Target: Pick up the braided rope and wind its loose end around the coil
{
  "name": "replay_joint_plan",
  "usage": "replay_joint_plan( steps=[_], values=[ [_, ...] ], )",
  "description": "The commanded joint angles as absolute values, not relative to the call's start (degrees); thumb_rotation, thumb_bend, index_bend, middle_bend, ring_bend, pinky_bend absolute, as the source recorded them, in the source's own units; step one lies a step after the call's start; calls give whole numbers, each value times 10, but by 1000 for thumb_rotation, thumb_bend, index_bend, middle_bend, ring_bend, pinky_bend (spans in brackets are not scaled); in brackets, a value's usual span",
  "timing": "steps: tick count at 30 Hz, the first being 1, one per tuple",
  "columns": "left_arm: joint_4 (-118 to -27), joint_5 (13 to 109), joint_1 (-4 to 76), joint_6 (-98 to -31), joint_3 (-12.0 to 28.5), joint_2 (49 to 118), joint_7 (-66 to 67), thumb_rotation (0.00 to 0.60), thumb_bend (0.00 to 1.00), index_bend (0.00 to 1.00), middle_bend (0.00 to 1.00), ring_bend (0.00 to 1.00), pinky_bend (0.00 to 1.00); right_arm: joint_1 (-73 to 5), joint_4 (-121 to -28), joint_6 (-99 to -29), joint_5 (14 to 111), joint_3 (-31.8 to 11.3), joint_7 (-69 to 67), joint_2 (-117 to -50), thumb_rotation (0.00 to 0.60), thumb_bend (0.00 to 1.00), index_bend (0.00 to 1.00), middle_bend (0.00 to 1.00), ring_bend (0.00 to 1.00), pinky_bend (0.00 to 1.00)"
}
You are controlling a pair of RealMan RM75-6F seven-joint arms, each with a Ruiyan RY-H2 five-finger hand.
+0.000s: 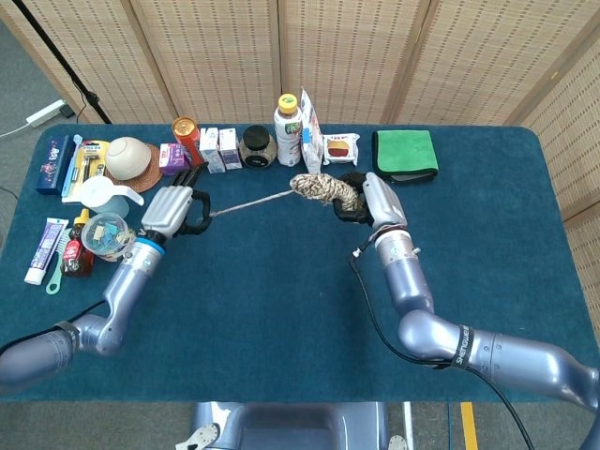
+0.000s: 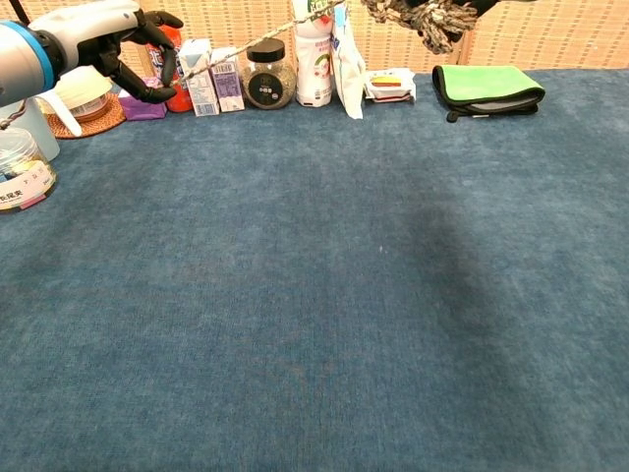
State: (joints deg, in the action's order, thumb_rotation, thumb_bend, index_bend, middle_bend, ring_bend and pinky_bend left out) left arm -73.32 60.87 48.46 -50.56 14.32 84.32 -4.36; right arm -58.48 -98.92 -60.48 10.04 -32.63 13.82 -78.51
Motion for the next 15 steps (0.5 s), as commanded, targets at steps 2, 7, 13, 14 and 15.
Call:
replay_joint_plan(
  steps=[2,7,13,14,15],
  values=[
    [-741,629,478,-499,131,833,-47,600,363,831,0,0,0,-587,-975,-612,102,-321,140,-791,600,883,667,647,458,664],
    [-757,652,475,-495,123,828,-53,600,363,831,0,0,0,-590,-965,-623,106,-317,144,-802,600,883,667,646,458,664],
    [-770,658,475,-496,129,826,-59,600,363,831,0,0,0,-590,-969,-628,110,-315,148,-804,600,884,667,646,458,664],
    [-771,658,475,-496,130,826,-59,600,363,831,0,0,0,-590,-969,-628,111,-315,148,-804,600,884,667,646,458,664],
    [-772,658,475,-496,130,825,-59,600,363,831,0,0,0,-589,-969,-629,112,-315,148,-804,600,885,667,646,458,664]
  ],
)
